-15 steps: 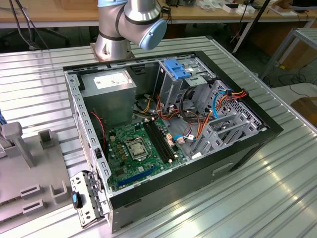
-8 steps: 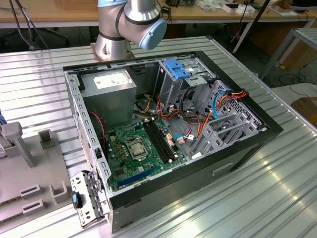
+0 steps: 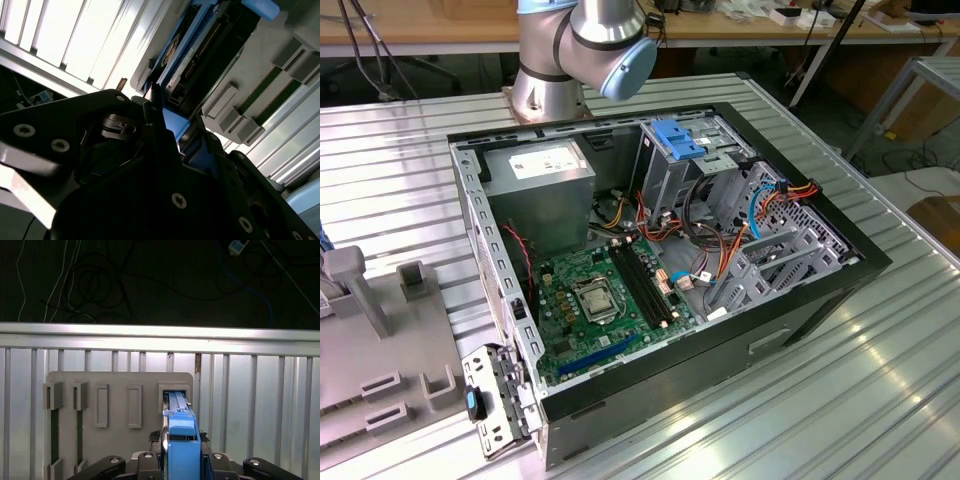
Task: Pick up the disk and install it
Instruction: 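Pick up the disk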
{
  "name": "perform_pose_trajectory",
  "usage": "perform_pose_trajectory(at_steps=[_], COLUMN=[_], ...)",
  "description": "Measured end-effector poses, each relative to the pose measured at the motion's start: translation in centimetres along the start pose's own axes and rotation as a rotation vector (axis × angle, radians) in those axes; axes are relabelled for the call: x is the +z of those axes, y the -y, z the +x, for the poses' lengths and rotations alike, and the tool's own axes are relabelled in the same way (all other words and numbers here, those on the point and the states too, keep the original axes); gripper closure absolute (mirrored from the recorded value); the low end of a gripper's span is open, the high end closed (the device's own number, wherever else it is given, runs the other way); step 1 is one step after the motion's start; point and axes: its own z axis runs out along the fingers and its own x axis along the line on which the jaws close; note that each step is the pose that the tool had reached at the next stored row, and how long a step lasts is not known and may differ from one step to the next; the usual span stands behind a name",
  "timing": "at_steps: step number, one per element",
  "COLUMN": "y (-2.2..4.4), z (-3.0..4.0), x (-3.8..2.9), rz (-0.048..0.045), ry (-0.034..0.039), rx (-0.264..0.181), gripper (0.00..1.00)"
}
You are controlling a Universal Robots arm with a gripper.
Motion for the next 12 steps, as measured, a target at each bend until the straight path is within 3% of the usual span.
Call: perform_pose_trajectory(at_steps=[8,11,12], y=[0.00,0.03,0.03], z=[0.00,0.03,0.03], x=[-0.04,-1.36,-1.52], rz=[-0.0001,0.0004,0.0003], ry=[0.0001,0.0001,0.0001], rx=[0.000,0.000,0.000], gripper=[0.63,0.63,0.63])
